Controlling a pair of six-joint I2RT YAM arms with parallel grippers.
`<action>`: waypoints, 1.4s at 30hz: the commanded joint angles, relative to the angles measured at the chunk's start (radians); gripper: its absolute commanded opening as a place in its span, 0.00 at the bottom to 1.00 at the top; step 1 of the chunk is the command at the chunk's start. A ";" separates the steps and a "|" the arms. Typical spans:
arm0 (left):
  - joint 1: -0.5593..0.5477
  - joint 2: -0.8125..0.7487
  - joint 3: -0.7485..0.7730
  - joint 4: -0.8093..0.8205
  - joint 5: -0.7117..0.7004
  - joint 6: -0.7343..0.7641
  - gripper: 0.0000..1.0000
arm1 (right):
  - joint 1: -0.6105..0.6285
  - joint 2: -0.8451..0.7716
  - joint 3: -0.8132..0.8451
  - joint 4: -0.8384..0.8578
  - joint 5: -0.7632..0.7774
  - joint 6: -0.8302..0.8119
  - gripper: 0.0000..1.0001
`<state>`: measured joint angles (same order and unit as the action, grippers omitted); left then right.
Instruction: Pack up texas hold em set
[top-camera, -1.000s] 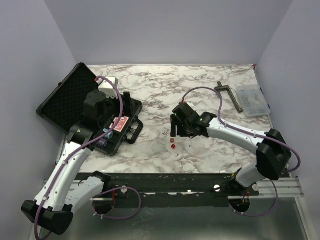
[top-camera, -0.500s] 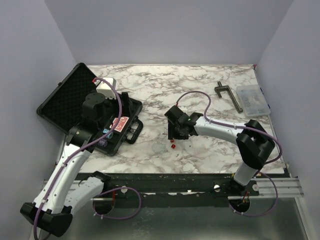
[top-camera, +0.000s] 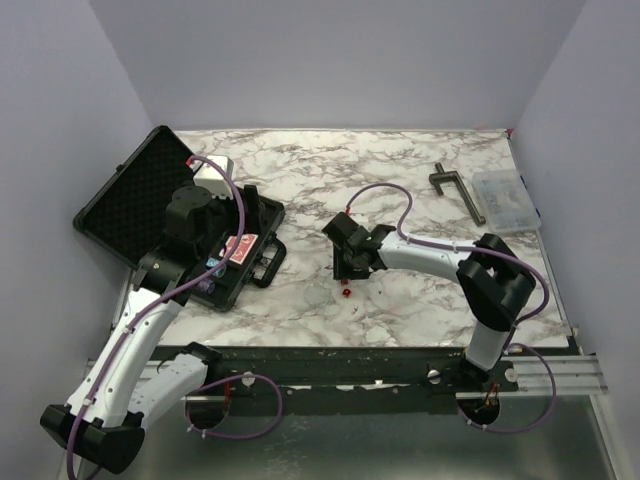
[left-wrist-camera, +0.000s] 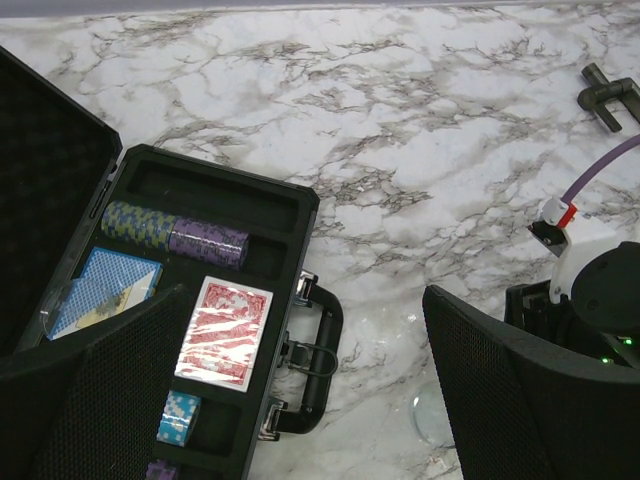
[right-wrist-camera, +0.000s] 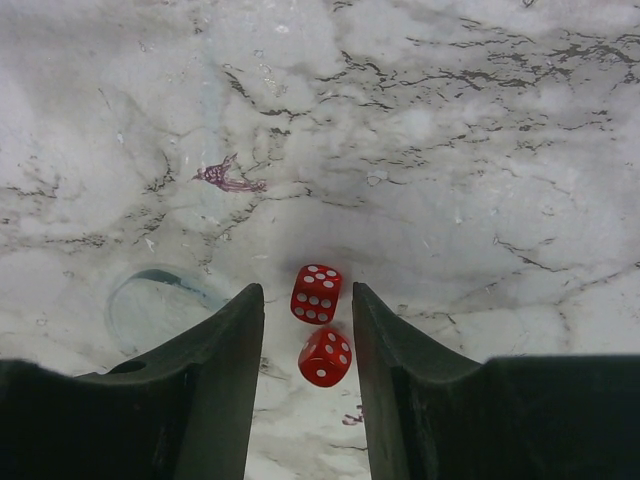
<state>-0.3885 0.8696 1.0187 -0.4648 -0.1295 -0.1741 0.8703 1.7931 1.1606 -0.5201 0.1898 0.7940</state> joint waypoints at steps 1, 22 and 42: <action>-0.004 -0.009 -0.010 0.008 -0.016 0.012 0.97 | 0.008 0.027 0.033 -0.004 0.023 0.010 0.43; -0.006 -0.008 -0.009 0.008 -0.014 0.015 0.97 | 0.019 0.072 0.071 -0.056 0.028 -0.019 0.36; -0.006 -0.003 -0.008 0.009 -0.014 0.016 0.97 | 0.038 0.107 0.106 -0.108 0.034 -0.061 0.32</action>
<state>-0.3885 0.8696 1.0187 -0.4648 -0.1291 -0.1703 0.8963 1.8736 1.2415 -0.5949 0.1944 0.7475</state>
